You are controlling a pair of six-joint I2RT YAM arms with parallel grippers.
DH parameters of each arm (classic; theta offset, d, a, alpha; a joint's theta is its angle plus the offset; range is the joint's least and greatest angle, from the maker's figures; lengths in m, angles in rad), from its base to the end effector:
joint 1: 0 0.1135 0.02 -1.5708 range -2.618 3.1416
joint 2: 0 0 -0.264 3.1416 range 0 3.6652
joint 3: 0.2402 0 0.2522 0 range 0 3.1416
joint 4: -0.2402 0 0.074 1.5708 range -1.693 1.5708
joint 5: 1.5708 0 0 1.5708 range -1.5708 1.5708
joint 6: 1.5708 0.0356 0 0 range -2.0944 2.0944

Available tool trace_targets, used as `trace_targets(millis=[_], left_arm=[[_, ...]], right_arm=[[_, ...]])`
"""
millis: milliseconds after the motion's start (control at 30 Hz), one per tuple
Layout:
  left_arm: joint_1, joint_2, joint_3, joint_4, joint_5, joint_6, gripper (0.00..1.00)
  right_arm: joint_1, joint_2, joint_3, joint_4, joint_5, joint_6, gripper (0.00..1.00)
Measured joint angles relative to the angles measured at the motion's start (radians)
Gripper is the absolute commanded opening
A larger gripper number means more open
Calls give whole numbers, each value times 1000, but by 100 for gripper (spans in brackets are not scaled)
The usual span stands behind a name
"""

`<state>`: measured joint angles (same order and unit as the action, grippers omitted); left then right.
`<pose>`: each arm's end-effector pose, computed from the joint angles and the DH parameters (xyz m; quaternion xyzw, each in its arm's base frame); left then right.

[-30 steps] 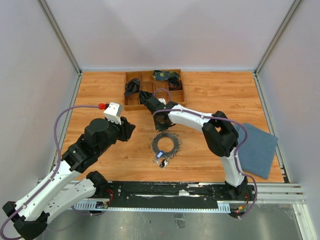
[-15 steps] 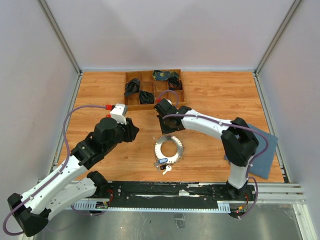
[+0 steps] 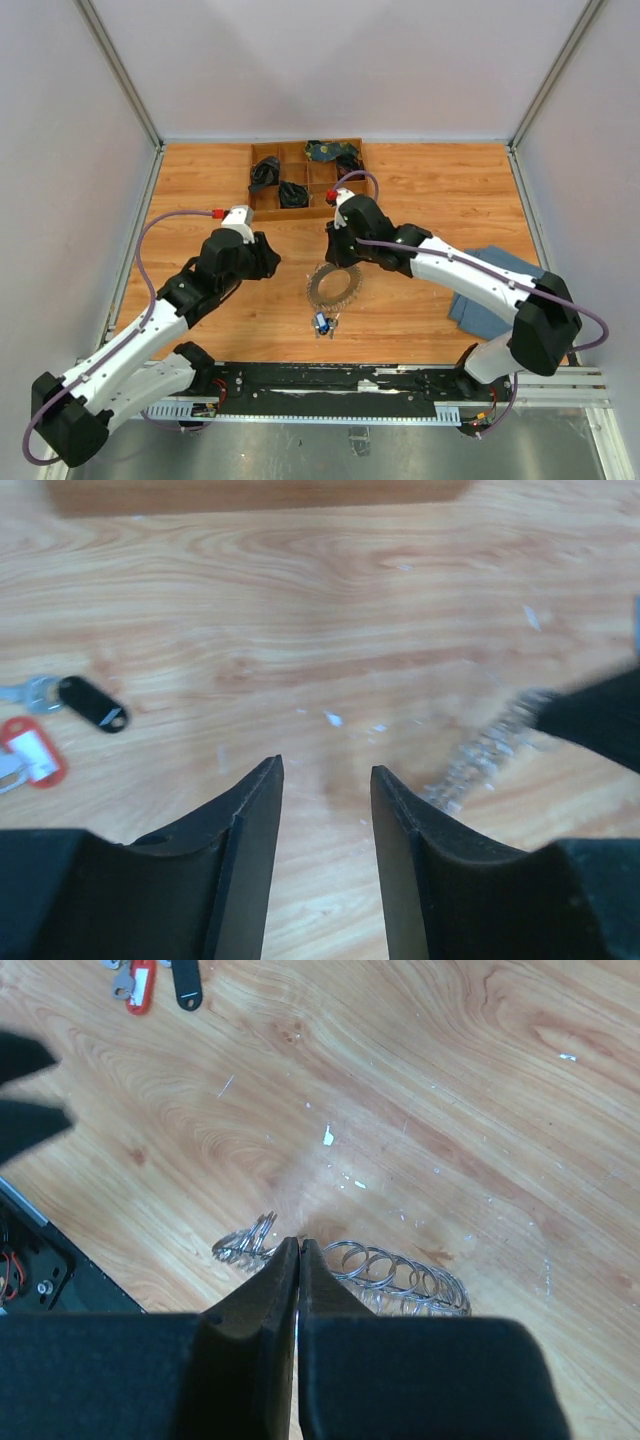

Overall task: Put the keys on the keyring
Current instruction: Pick up the keyring from the center of the board.

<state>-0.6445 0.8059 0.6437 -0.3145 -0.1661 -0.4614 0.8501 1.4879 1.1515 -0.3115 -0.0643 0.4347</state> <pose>0.1519 -0.1068 0.2736 0.0348 0.8515 -0.2120 0.4783 0.2203 0.2543 0.2863 -0.1985 0.8728 0.2897 0.3391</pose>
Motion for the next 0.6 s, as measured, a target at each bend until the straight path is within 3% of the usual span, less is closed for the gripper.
trace_targets(millis=[233, 400, 600], left_arm=[[257, 167, -2, -8, -53, -93, 59], [332, 334, 12, -20, -136, -131, 70], [446, 488, 15, 1, -224, -156, 71]], right_arm=[[0, -117, -47, -11, -3, -43, 1], [0, -193, -79, -38, 1, -63, 1], [0, -274, -112, -79, 4, -81, 1]])
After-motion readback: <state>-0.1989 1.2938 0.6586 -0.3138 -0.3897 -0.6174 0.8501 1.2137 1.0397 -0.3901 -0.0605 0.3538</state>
